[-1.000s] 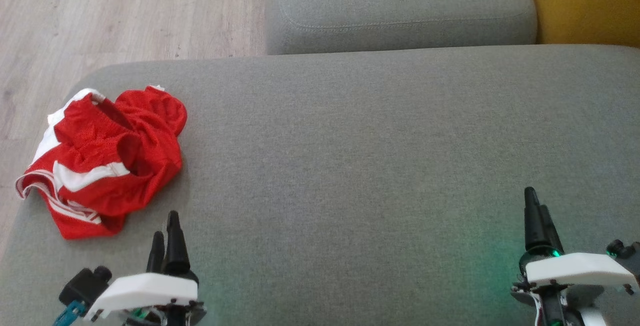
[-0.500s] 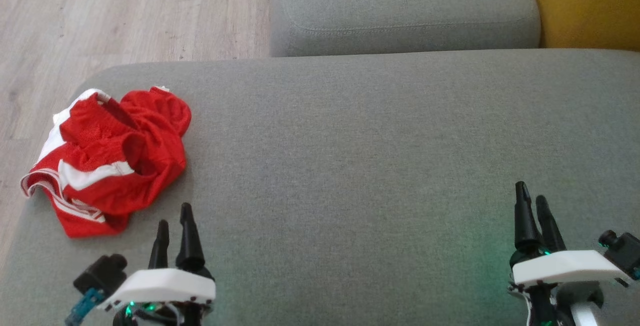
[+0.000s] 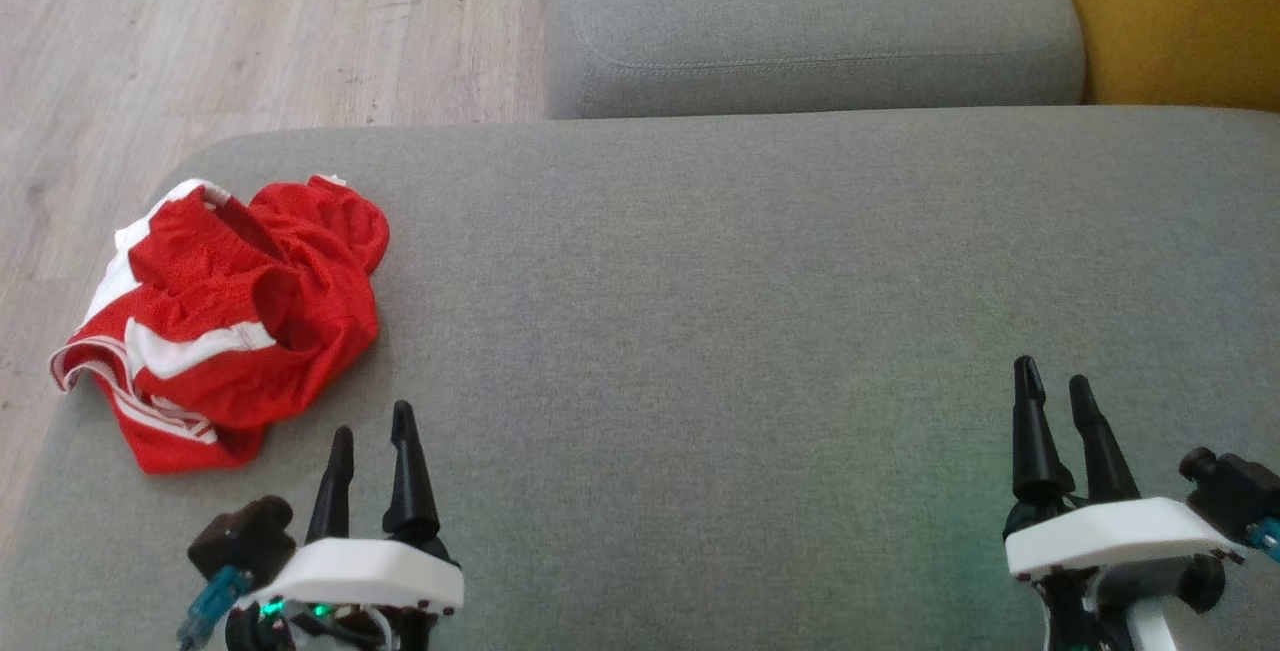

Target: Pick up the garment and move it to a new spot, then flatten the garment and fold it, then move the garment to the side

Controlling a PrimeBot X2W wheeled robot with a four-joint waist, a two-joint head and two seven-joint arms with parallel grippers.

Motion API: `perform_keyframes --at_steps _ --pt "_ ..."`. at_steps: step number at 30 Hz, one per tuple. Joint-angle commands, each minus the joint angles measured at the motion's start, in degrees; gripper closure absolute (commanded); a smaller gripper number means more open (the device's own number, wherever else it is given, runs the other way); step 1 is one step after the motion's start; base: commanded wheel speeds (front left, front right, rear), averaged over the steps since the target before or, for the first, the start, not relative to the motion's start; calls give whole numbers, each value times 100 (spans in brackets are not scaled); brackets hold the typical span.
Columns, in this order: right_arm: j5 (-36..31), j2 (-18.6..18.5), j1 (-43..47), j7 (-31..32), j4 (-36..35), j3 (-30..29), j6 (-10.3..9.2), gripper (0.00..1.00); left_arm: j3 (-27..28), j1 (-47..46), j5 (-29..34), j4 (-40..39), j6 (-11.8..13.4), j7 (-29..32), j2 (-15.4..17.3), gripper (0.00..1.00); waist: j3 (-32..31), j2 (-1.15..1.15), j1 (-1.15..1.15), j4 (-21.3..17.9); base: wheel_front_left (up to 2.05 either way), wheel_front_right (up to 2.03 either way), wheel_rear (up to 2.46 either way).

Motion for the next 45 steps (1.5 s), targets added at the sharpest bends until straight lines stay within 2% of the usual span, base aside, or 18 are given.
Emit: perform_keyframes --at_steps 1,20,45 --pt "-171 -39 -105 -103 -245 133 -3 0 36 -375 164 -229 14 -85 26 0 -4 0 0 4 0 0 0" --pt "-1550 -47 -59 -424 -261 288 -3 0 -348 -443 1567 -169 202 -408 31 0 -82 0 0 63 0 0 0" --pt "-3243 -58 2 -847 -33 351 -4 0 -769 -553 3264 104 629 -833 36 0 -188 0 0 124 0 0 0"
